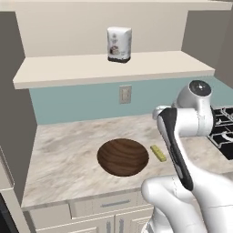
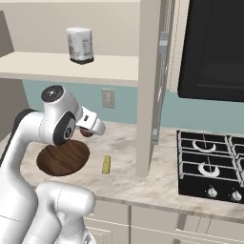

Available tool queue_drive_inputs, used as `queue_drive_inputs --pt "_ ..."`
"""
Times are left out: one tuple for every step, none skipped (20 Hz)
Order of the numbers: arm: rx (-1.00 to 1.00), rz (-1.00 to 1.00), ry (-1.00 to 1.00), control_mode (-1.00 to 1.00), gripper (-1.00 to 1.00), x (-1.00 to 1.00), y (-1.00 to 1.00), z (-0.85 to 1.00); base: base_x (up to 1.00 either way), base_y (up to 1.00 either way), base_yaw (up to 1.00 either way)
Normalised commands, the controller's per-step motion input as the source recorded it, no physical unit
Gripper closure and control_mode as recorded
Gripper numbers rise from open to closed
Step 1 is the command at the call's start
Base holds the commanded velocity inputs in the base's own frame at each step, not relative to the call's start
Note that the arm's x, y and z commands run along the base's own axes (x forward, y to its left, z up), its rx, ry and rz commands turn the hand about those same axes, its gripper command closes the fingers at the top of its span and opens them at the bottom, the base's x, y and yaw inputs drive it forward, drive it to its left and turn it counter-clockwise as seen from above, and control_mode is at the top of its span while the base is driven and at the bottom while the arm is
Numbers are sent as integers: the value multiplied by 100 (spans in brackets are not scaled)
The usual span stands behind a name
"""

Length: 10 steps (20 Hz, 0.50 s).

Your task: Pick the egg and butter from the fridge and place them by the bowl for mixing.

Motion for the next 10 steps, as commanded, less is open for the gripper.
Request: queue_drive_inputs --pt "0 -15 4 -100 100 47 -7 -20 0 0 0" --pt "0 -12 2 -100 100 44 -12 -17 0 0 0" --pt "0 -10 2 -100 100 44 -14 -20 0 0 0" --pt "0 -7 3 -100 100 46 -12 -23 0 0 0" --pt "0 -5 3 -100 100 48 -7 -24 0 0 0" --pt "0 -2 3 -100 100 48 -8 -26 0 0 0" --pt "0 -1 2 -100 100 47 -10 -27 0 0 0" --pt "0 0 4 -100 100 47 -14 -31 0 0 0" --pt "0 0 5 -100 100 47 -16 -32 0 0 0" --pt "0 -2 12 -100 100 44 -23 -36 0 0 0"
